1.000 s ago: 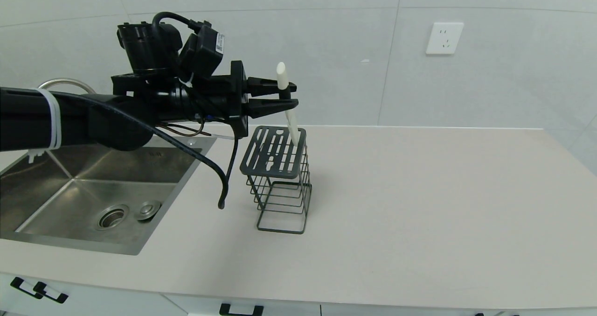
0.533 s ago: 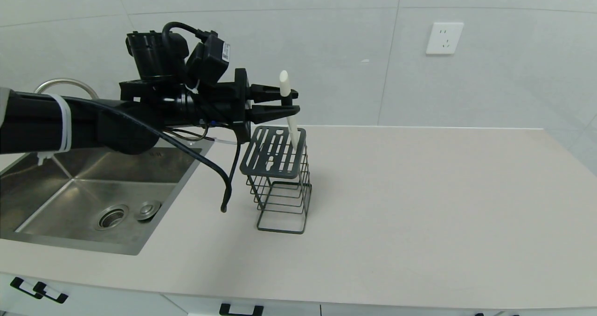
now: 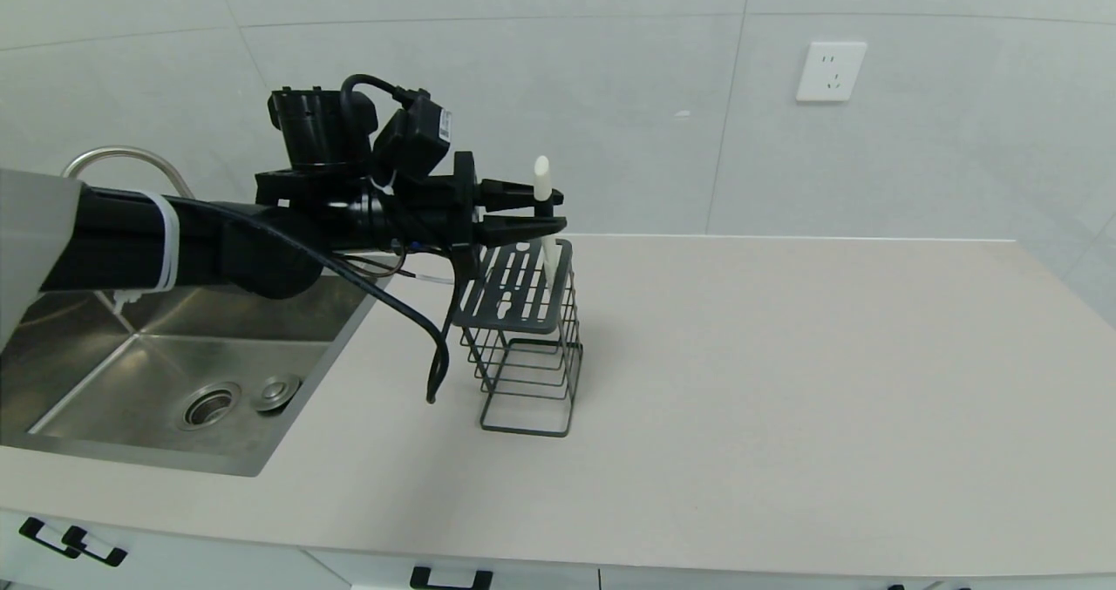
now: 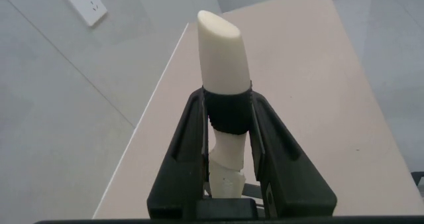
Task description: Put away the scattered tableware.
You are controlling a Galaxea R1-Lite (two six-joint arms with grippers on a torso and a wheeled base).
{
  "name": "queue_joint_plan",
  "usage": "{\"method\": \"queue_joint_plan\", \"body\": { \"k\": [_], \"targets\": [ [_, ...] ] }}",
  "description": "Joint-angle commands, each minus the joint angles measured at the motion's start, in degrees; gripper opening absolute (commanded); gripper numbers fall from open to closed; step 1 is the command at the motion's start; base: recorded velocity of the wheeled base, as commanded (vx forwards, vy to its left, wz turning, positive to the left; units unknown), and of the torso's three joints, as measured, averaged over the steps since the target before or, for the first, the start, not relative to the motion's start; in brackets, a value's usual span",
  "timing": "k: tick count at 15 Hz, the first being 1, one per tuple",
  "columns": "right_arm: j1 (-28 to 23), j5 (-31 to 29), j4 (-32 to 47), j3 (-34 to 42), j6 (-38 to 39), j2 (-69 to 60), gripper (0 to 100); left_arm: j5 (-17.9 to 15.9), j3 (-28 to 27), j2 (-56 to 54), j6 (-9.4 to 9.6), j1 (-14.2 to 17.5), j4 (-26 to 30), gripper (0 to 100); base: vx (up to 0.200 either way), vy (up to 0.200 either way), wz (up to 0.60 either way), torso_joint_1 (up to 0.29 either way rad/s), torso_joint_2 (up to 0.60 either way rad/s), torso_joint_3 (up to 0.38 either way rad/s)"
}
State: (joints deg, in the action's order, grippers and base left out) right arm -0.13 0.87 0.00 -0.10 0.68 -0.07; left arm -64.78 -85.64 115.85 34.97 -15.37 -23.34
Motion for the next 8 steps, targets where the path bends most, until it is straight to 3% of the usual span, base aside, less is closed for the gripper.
{"method": "queue_joint_plan", "body": {
  "k": [1, 8],
  "targets": [
    [0.0, 0.0, 0.0, 0.0, 0.0, 0.1, 0, 0.1, 0.0, 1.0, 0.09, 0.0, 0.0, 0, 0.000, 0.000, 0.00, 0.000, 0.00, 0.000],
    [0.0, 0.0, 0.0, 0.0, 0.0, 0.1, 0, 0.4, 0.0, 2.5, 0.18, 0.1, 0.0, 0, 0.000, 0.000, 0.00, 0.000, 0.00, 0.000]
  ]
}}
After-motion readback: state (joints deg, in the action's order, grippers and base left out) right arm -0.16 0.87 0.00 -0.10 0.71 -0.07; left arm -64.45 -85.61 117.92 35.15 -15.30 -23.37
